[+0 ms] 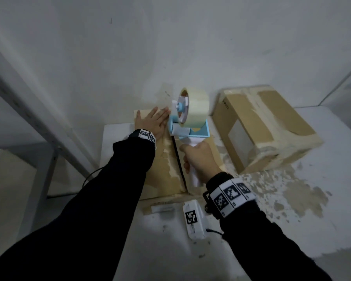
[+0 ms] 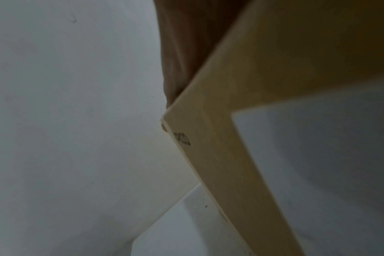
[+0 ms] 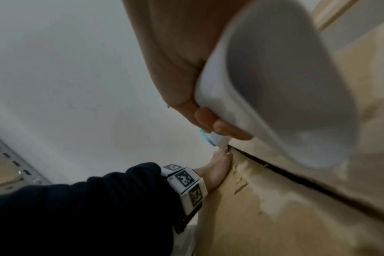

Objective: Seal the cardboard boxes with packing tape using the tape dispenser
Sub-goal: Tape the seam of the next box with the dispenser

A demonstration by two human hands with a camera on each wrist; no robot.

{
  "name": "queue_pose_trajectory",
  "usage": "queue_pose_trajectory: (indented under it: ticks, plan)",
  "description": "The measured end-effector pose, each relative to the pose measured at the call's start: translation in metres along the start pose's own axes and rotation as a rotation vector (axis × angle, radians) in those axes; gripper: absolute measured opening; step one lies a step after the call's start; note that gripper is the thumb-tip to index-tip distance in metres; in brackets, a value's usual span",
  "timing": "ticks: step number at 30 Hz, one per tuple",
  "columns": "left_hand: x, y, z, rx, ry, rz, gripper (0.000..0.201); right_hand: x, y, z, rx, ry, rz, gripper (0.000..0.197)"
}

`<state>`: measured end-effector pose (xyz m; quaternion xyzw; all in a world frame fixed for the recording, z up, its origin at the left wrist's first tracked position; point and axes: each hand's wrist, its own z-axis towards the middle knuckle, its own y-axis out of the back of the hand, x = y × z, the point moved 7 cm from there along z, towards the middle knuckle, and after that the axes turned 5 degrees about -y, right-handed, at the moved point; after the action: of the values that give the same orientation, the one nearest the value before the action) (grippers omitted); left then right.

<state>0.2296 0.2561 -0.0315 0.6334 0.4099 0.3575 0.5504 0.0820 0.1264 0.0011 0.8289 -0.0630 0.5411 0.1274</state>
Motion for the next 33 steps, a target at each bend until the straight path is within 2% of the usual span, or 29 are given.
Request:
queue_pose_trajectory:
  ticks: [6, 14, 18, 21, 24, 27, 30, 33]
  plan:
    - [0.004, 0.002, 0.009, 0.068, 0.016, -0.003, 0.049, -0.022, 0.014, -0.045, 0.038, 0.067, -0.004, 0.025]
    - [0.000, 0.004, -0.002, 0.083, -0.011, -0.090, 0.050, -0.035, 0.023, -0.042, 0.032, 0.016, 0.042, 0.022]
    - [-0.012, 0.022, -0.035, 0.059, -0.071, -0.183, 0.056, -0.038, 0.024, -0.037, 0.025, 0.022, 0.038, 0.017]
    - [-0.037, 0.018, -0.082, 0.127, -0.174, -0.299, 0.062, -0.038, 0.023, -0.036, 0.045, 0.030, 0.067, 0.010]
    - [-0.059, 0.010, -0.130, 0.177, -0.222, -0.385, 0.073, -0.038, 0.025, -0.041, 0.061, 0.019, 0.077, 0.010]
    - [-0.073, -0.003, -0.160, 0.212, -0.204, -0.280, 0.094, -0.035, 0.029, -0.046, 0.080, 0.007, 0.096, 0.017]
    - [-0.085, -0.009, -0.173, 0.167, -0.190, -0.188, 0.122, -0.030, 0.034, -0.050, 0.100, 0.001, 0.114, 0.017]
    - [-0.097, -0.010, -0.169, 0.066, -0.102, -0.304, 0.128, -0.021, 0.043, -0.050, 0.098, 0.010, 0.101, 0.016]
